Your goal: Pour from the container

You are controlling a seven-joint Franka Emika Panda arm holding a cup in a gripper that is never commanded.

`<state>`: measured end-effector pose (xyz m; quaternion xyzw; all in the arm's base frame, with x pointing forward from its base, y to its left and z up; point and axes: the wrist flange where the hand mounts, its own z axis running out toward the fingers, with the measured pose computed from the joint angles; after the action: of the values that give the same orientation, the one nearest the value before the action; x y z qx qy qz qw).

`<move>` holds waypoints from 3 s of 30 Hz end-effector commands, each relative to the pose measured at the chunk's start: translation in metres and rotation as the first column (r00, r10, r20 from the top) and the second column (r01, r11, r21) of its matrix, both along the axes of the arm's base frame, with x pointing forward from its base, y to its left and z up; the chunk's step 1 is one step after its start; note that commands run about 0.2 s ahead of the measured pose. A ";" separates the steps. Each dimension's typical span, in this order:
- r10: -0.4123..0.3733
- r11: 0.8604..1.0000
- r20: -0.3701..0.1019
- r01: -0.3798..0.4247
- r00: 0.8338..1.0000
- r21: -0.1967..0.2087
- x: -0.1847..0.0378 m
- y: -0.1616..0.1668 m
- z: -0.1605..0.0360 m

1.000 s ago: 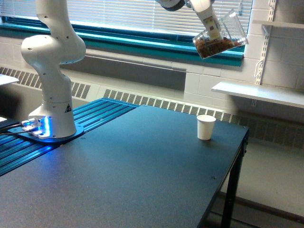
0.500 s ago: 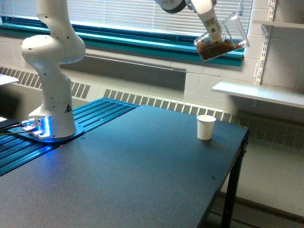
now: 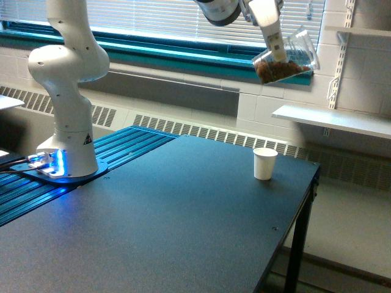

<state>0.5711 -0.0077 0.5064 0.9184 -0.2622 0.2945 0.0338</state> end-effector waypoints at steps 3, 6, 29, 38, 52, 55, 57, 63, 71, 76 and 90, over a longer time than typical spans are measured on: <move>0.022 1.000 0.020 -0.022 1.000 0.005 -0.015 0.041 -0.006; 0.029 1.000 0.018 -0.029 0.999 -0.003 -0.020 0.051 -0.010; 0.124 0.991 -0.009 -0.125 0.992 -0.042 -0.068 0.133 -0.050; 0.162 0.986 -0.022 -0.163 0.987 -0.040 -0.086 0.166 -0.066; 0.200 0.979 -0.068 -0.202 0.977 -0.019 -0.108 0.201 -0.097; 0.210 0.977 -0.087 -0.213 0.974 -0.018 -0.112 0.207 -0.106; 0.219 0.975 -0.102 -0.222 0.970 -0.020 -0.116 0.211 -0.112; 0.243 0.969 -0.135 -0.248 0.961 -0.020 -0.124 0.221 -0.129; 0.262 0.963 -0.166 -0.268 0.951 -0.017 -0.128 0.230 -0.145; 0.275 0.960 -0.183 -0.281 0.944 -0.007 -0.130 0.235 -0.155; 0.311 0.948 -0.251 -0.317 0.916 0.018 -0.134 0.250 -0.186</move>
<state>0.4390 0.2310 0.3249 0.9750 -0.1156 0.1861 0.0365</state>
